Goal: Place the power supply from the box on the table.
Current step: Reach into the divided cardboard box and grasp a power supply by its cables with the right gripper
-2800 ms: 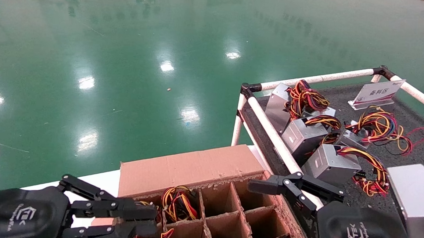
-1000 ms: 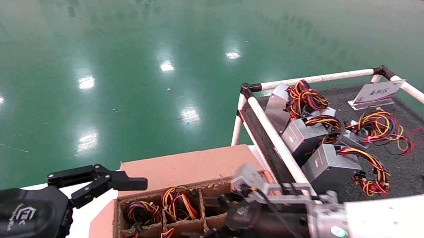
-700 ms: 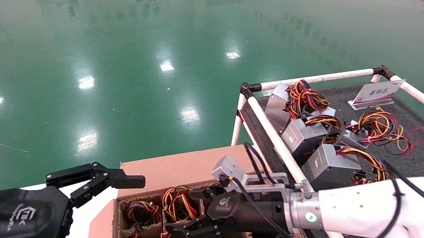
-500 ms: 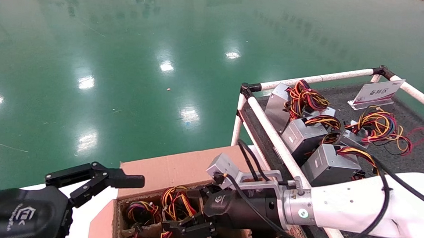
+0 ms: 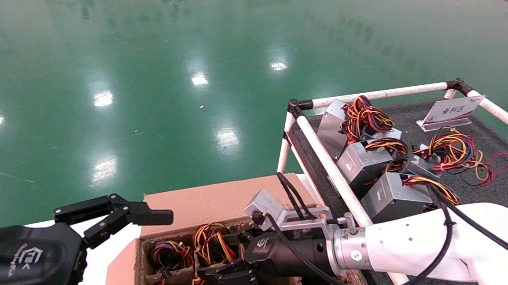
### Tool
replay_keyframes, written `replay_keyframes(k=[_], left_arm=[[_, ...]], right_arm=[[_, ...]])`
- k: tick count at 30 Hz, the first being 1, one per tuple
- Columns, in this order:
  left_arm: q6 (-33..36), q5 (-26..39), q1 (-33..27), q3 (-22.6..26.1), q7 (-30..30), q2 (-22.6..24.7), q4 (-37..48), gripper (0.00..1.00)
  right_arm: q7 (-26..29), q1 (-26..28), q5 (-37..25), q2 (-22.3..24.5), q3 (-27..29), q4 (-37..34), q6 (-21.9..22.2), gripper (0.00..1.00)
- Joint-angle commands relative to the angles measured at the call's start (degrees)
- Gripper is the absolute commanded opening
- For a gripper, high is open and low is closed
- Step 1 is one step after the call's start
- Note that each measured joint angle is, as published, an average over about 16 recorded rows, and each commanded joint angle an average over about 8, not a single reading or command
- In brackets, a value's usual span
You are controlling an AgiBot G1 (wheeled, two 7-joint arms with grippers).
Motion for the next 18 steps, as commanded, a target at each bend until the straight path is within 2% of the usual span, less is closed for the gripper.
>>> replay_keyframes(k=[1,6,13,18], left_arm=[[0.0,0.0,0.0,0.0,0.0,0.0,0.0,1.0],[0.0,0.0,0.0,0.0,0.0,0.0,0.0,1.0],[0.0,0.0,0.0,0.0,0.0,0.0,0.0,1.0],[0.0,0.0,0.0,0.0,0.0,0.0,0.0,1.0]], right_arm=[[0.0,0.2,-0.3,-0.3,-0.2,-0.4,0.1,0.36],[0.1,0.8,-1.4,-1.4,-0.7,-1.6,1.2,0.26],[0.6,1.9,-2.4,-2.0,-1.2,-2.0,1.5,0.33],[0.6,2.0,-3.0,-2.1,-1.4,-2.5,2.1,0.28]])
